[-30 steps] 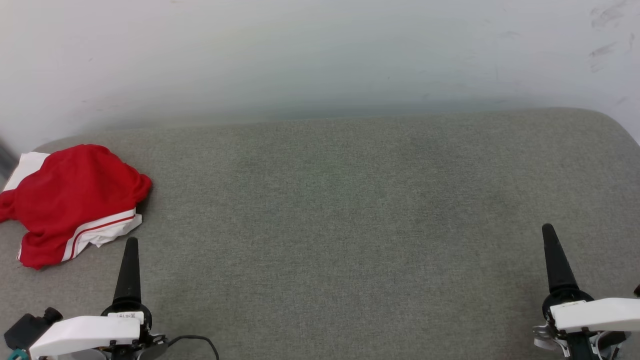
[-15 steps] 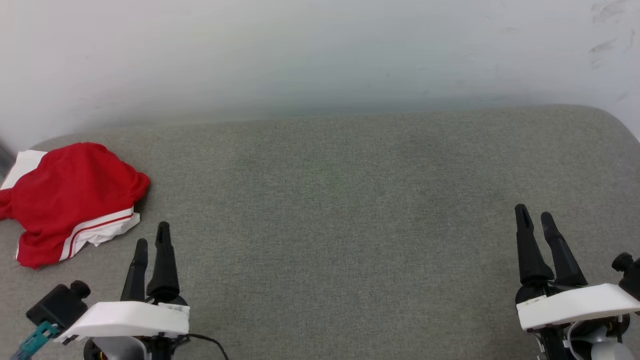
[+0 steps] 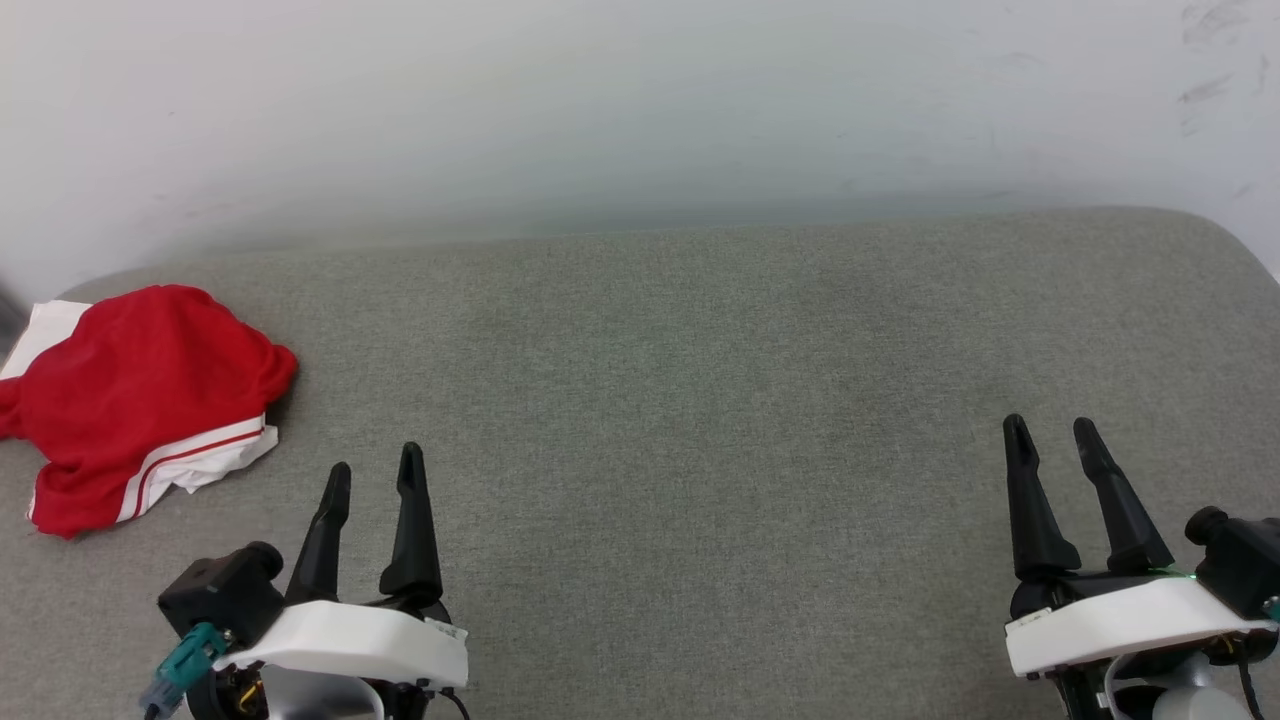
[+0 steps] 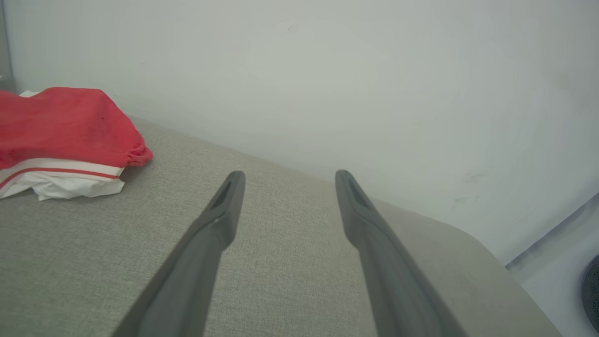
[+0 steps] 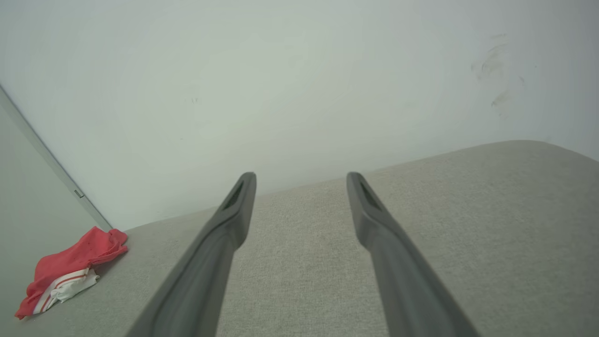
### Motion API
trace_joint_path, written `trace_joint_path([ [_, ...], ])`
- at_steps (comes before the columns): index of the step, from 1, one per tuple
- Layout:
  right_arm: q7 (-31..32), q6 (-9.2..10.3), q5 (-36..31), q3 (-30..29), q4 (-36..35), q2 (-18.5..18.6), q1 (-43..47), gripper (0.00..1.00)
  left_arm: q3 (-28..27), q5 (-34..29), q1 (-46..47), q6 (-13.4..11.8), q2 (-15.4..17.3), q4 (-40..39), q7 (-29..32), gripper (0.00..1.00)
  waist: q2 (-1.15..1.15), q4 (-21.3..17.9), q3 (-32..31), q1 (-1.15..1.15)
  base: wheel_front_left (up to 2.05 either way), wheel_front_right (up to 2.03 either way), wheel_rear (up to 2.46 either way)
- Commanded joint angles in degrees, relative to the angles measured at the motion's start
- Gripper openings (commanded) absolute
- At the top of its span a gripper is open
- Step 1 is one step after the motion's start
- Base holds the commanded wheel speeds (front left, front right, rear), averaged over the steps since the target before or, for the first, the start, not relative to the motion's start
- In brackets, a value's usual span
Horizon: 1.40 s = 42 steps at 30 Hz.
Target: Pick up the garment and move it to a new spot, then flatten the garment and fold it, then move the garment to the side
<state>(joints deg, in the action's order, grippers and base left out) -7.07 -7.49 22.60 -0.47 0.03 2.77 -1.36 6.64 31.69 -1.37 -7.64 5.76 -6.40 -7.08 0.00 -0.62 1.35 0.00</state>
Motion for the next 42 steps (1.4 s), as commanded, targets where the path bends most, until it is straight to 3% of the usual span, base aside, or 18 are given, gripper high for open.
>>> trace_joint_path([
  [1,-0.7,0.0,-2.1,0.3,-0.8,0.2,-0.2,1.0,1.4,-2.0,0.2,-1.3,1.1,-1.1,-0.6,1.0,0.0,0.0,0.0,0.0,0.0,0.0,0.0],
  [7,-1.6,0.0,-7.6,0.7,-1.0,0.2,0.1,1.0,5.7,-5.0,0.2,-3.2,3.1,-0.7,-1.5,1.0,0.0,-0.2,-0.1,0.0,0.0,0.0,0.0],
  [17,-3.0,0.0,-13.8,0.8,0.2,0.2,0.5,1.0,10.6,-12.0,0.2,-8.4,5.9,0.3,-3.0,1.0,0.0,-0.5,-0.2,0.0,0.0,0.0,0.0],
  [25,-4.1,0.0,-17.7,1.7,-0.8,0.2,0.7,1.0,17.7,-17.5,1.6,-15.6,9.2,1.5,-4.0,1.0,0.0,-0.9,-0.1,0.0,0.0,0.0,0.0],
  [29,-4.6,0.0,-18.6,1.9,-1.5,0.2,0.9,1.0,19.1,-16.8,1.8,-17.4,9.5,0.5,-4.5,1.0,0.0,-1.0,0.0,0.0,0.0,0.0,0.0],
  [37,-5.4,0.0,-16.3,1.3,-1.3,0.2,1.5,1.0,14.9,-14.7,-0.6,-14.1,6.9,-1.7,-5.4,1.0,0.0,-1.1,0.2,0.0,0.0,0.0,0.0],
  [42,-6.2,0.0,-14.8,0.8,-0.3,0.2,1.9,1.0,7.4,-16.0,-3.3,-5.9,2.5,-0.8,-6.1,1.0,0.0,-1.2,0.2,0.0,0.0,0.0,0.0],
])
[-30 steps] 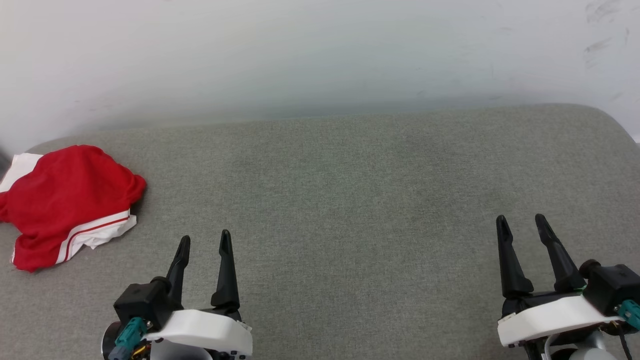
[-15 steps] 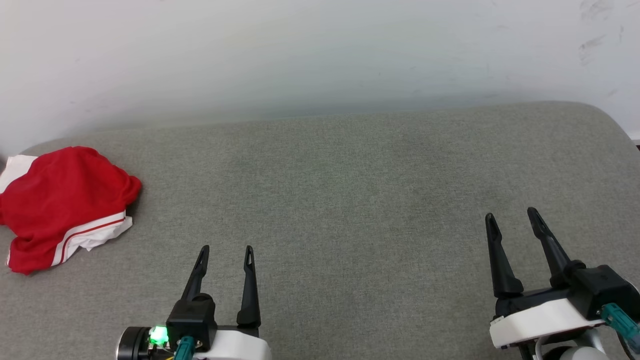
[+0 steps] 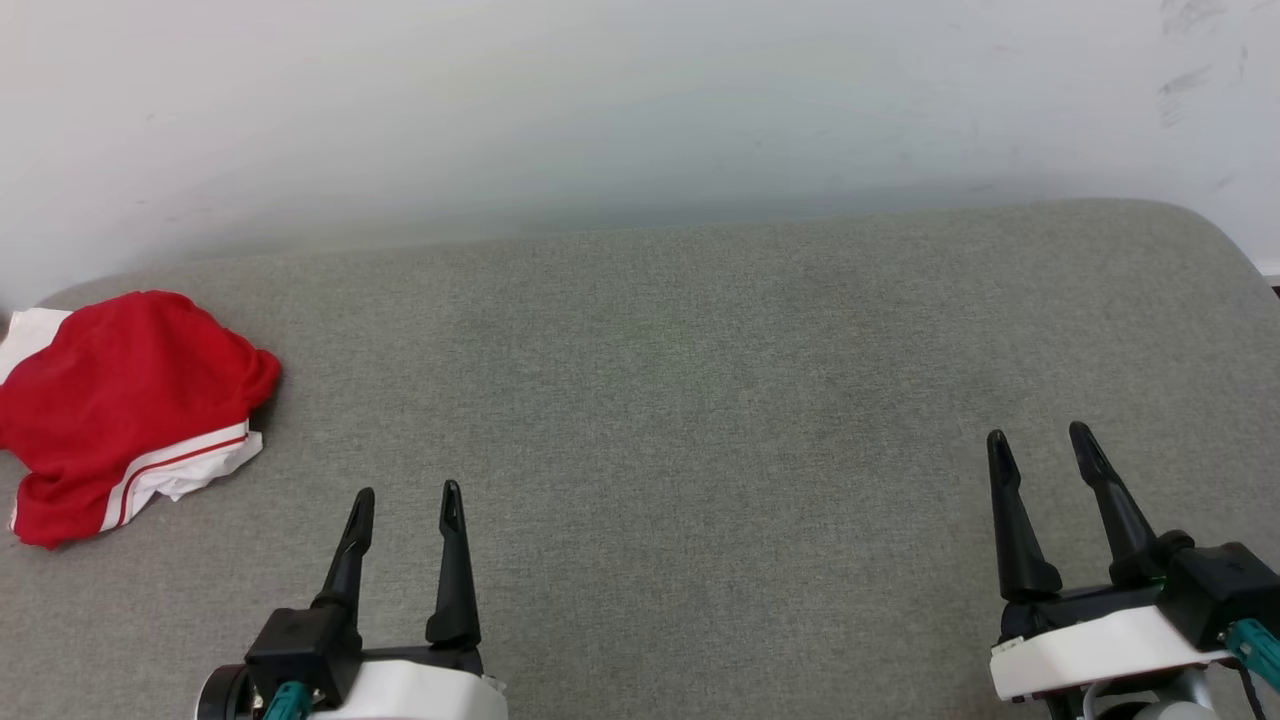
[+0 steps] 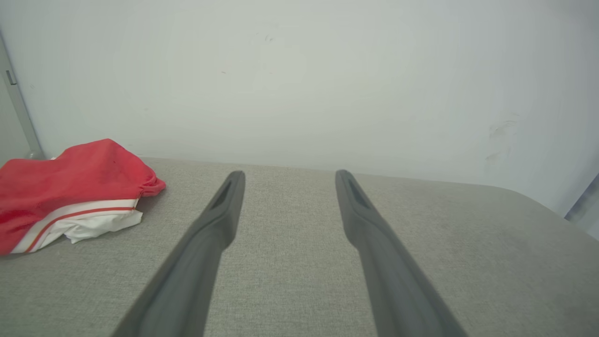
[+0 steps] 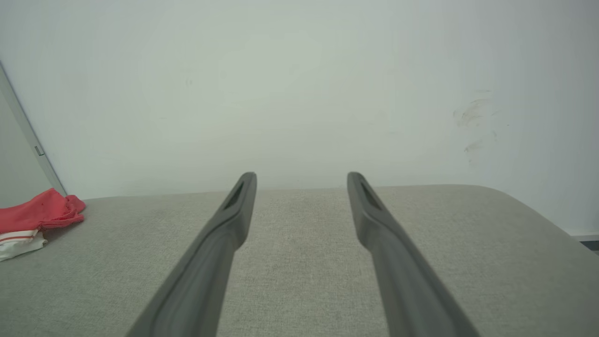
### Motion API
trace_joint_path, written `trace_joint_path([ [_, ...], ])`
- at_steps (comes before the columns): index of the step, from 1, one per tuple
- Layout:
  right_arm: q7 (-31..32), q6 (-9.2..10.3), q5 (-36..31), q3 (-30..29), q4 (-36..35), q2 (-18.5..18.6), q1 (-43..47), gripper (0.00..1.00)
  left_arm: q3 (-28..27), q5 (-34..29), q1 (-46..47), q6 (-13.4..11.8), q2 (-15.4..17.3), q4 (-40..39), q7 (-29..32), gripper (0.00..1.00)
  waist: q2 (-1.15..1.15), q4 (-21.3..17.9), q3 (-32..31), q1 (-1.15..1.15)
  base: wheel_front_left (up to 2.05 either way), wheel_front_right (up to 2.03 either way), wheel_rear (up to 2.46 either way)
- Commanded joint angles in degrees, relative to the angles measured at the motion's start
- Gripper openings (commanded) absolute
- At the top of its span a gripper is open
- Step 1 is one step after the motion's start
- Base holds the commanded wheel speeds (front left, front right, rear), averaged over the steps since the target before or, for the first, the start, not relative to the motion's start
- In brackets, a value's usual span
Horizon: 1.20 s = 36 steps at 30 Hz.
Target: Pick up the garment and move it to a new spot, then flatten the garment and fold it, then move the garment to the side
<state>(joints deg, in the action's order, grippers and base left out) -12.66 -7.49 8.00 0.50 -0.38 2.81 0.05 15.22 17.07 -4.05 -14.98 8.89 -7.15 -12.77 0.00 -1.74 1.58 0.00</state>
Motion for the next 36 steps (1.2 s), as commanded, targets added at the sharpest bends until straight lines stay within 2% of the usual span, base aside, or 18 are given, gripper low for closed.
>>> trace_joint_path([
  [1,-0.6,0.0,0.1,-0.3,0.4,0.1,0.6,1.0,-2.3,-2.0,-1.0,2.8,-1.4,0.2,-0.5,1.0,0.0,-0.1,0.0,0.0,0.0,0.0,0.0],
  [6,-1.2,0.0,-1.0,-0.1,1.2,0.1,0.9,1.0,-6.3,-5.2,-2.3,8.7,-4.0,1.3,-1.1,1.0,0.0,-0.1,0.1,0.0,0.0,0.0,0.0],
  [7,-1.2,0.0,-1.0,-0.1,1.2,0.1,0.9,1.0,-6.3,-5.2,-2.3,8.7,-4.0,1.3,-1.1,1.0,0.0,-0.1,0.1,0.0,0.0,0.0,0.0],
  [10,-1.5,0.0,-1.3,0.1,1.8,0.1,1.1,1.0,-7.6,-7.4,-2.7,11.0,-5.0,1.8,-1.4,1.0,0.0,-0.1,0.1,0.0,0.0,0.0,0.0],
  [14,-1.9,0.0,-1.5,0.2,2.6,0.1,1.0,1.0,-8.6,-9.7,-3.1,12.8,-5.6,2.2,-1.8,1.0,0.0,-0.2,0.1,0.0,0.0,0.0,0.0],
  [21,-2.6,0.0,-3.8,1.0,2.2,0.1,1.5,1.0,-9.6,-12.6,-3.6,13.5,-6.0,2.3,-2.5,1.0,0.0,0.0,0.1,0.0,0.0,0.0,0.0],
  [24,-2.5,0.01,-3.8,1.5,2.1,0.1,1.6,1.0,-9.6,-12.0,-3.6,13.5,-6.0,2.5,-2.5,1.0,0.0,0.6,0.0,0.0,0.0,0.0,0.0],
  [36,-2.5,0.01,-2.9,2.8,2.7,0.1,2.9,1.0,-11.6,-11.2,-5.1,13.4,-6.0,2.6,-2.4,1.0,0.0,7.6,-1.2,0.0,0.0,0.0,0.0],
])
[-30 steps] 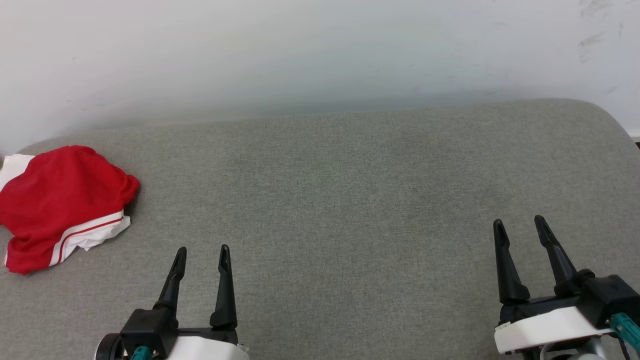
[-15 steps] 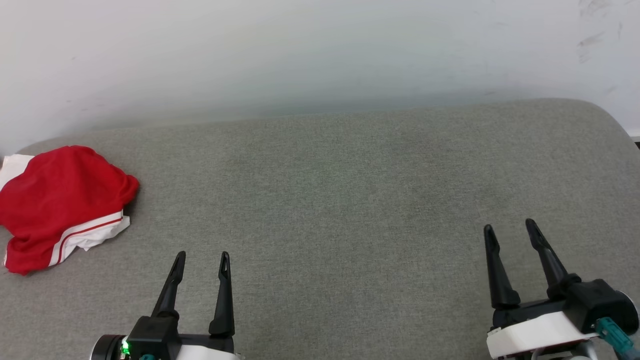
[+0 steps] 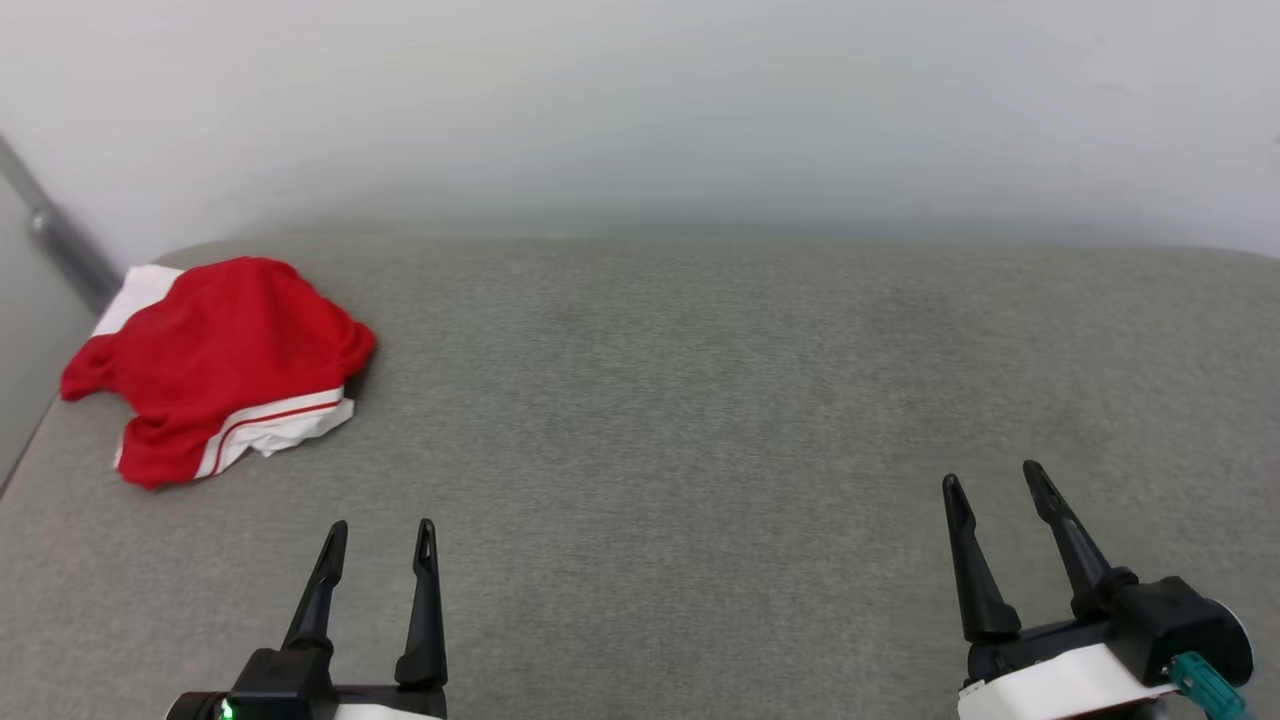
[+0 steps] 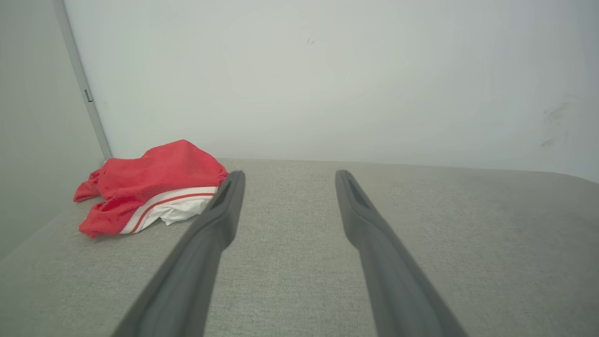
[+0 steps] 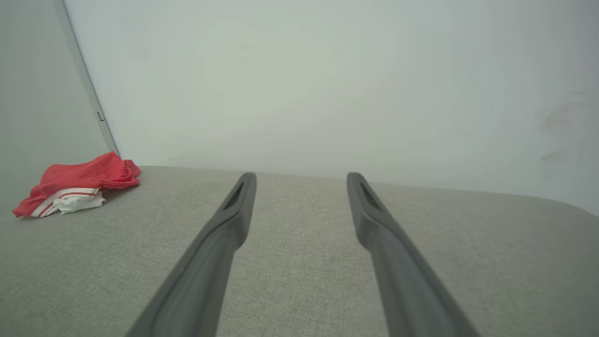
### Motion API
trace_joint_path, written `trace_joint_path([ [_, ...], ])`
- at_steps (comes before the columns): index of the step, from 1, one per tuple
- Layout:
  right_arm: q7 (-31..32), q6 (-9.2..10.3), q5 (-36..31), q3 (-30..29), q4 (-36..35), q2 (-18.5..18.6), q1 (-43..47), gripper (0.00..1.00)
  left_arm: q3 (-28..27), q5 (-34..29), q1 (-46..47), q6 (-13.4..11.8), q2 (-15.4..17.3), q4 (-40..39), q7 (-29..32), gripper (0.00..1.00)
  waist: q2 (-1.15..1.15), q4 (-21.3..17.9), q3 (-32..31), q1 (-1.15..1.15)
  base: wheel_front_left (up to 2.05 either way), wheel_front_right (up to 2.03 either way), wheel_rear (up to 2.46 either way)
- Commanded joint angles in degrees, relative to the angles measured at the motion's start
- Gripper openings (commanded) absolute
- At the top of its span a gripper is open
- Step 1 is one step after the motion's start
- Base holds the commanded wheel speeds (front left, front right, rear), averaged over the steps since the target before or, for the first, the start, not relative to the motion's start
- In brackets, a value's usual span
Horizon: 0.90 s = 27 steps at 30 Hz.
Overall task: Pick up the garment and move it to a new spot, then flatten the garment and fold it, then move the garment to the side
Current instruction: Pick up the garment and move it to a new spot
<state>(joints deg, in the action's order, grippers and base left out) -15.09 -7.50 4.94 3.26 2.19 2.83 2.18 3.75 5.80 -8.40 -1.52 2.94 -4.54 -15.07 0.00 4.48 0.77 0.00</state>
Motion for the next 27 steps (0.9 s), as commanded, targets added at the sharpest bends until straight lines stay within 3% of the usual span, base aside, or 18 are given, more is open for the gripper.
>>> trace_joint_path([
  [1,-0.1,0.02,0.3,0.2,0.3,0.1,0.8,1.0,-0.3,0.0,-0.8,0.1,-0.1,-0.1,-0.2,1.0,0.0,2.1,-0.5,0.0,0.0,0.0,0.0],
  [16,-0.1,0.02,1.4,2.9,1.1,0.1,2.0,1.0,-3.0,-1.0,-3.3,1.2,-0.1,-1.0,-0.2,1.0,0.0,11.9,-3.0,0.0,0.0,0.0,0.0],
  [27,-0.1,0.02,2.0,3.4,1.3,0.1,2.4,1.0,-3.6,-1.3,-3.9,1.5,-0.1,-1.6,-0.2,1.0,0.0,15.2,-3.8,0.0,0.0,0.0,0.0],
])
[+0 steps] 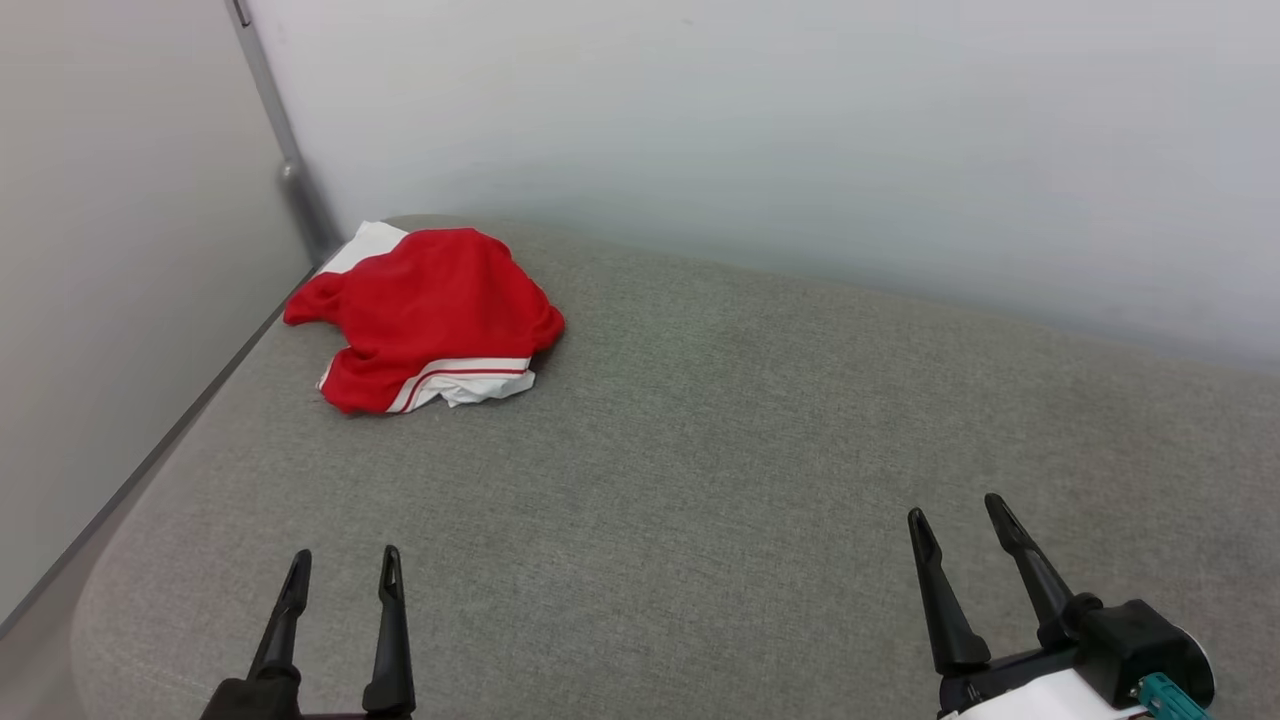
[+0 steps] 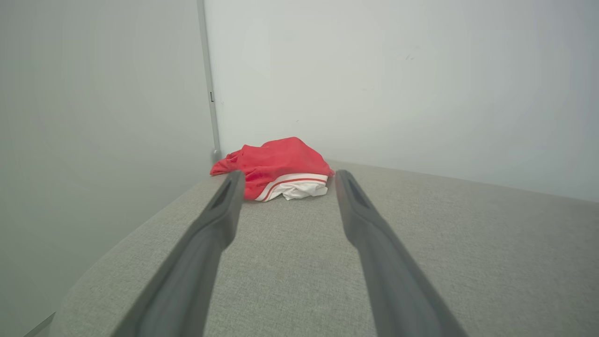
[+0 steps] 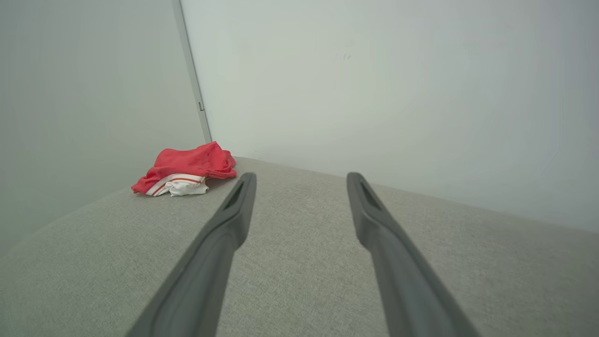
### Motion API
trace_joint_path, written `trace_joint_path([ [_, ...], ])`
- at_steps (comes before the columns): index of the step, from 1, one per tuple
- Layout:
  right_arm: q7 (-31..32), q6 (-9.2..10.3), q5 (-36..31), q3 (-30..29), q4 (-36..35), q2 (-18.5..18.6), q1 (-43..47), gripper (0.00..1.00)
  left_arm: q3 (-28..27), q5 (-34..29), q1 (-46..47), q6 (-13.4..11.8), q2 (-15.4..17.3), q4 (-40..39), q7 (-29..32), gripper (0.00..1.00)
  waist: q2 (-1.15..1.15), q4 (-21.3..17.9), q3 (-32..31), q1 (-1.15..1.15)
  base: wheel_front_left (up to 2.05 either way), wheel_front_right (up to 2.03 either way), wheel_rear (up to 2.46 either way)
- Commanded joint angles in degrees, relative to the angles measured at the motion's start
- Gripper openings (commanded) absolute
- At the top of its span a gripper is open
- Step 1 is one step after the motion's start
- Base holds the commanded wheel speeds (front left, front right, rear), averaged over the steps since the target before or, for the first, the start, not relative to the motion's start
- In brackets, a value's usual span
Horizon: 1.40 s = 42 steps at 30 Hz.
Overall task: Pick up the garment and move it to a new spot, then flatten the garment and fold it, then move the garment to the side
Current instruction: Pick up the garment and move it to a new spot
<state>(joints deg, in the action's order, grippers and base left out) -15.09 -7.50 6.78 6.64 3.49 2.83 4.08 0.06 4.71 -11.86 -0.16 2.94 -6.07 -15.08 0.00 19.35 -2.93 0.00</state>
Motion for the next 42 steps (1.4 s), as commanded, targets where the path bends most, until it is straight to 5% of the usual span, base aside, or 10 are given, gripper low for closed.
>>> trace_joint_path([
  [1,-0.1,0.02,0.2,0.0,0.1,0.1,0.6,1.0,0.1,-0.2,-0.4,0.2,-0.1,-0.1,-0.1,1.0,0.0,0.5,-0.1,0.0,0.0,0.0,0.0],
  [13,-0.1,0.02,-0.2,0.2,-0.7,0.1,-0.6,1.0,-0.1,-0.5,1.0,0.7,-0.1,-1.8,-0.1,1.0,0.0,0.4,1.4,0.0,0.0,0.0,0.0],
  [23,-0.1,0.02,-3.2,-0.7,-2.5,0.1,-3.9,1.0,-3.2,5.2,7.3,1.9,0.0,-1.0,-0.1,1.0,0.0,-3.2,10.0,0.0,0.0,0.0,0.0],
  [26,-0.1,0.02,-5.9,-2.0,-3.5,0.1,-6.7,1.0,-6.1,7.1,15.7,5.4,0.2,3.8,-0.1,1.0,0.0,-5.6,17.4,0.0,0.0,0.0,0.0],
  [33,-0.1,0.02,-8.6,-3.5,-5.6,0.1,-10.1,1.0,-7.3,13.5,30.8,7.5,10.0,10.7,2.7,1.0,0.0,-9.6,26.4,0.0,0.0,0.0,0.0],
  [42,-0.1,0.02,-9.9,-3.6,-7.0,0.1,-13.3,1.0,-3.5,29.0,46.5,7.6,27.6,20.9,29.1,1.0,0.0,-14.5,35.2,0.0,0.0,0.0,0.0],
])
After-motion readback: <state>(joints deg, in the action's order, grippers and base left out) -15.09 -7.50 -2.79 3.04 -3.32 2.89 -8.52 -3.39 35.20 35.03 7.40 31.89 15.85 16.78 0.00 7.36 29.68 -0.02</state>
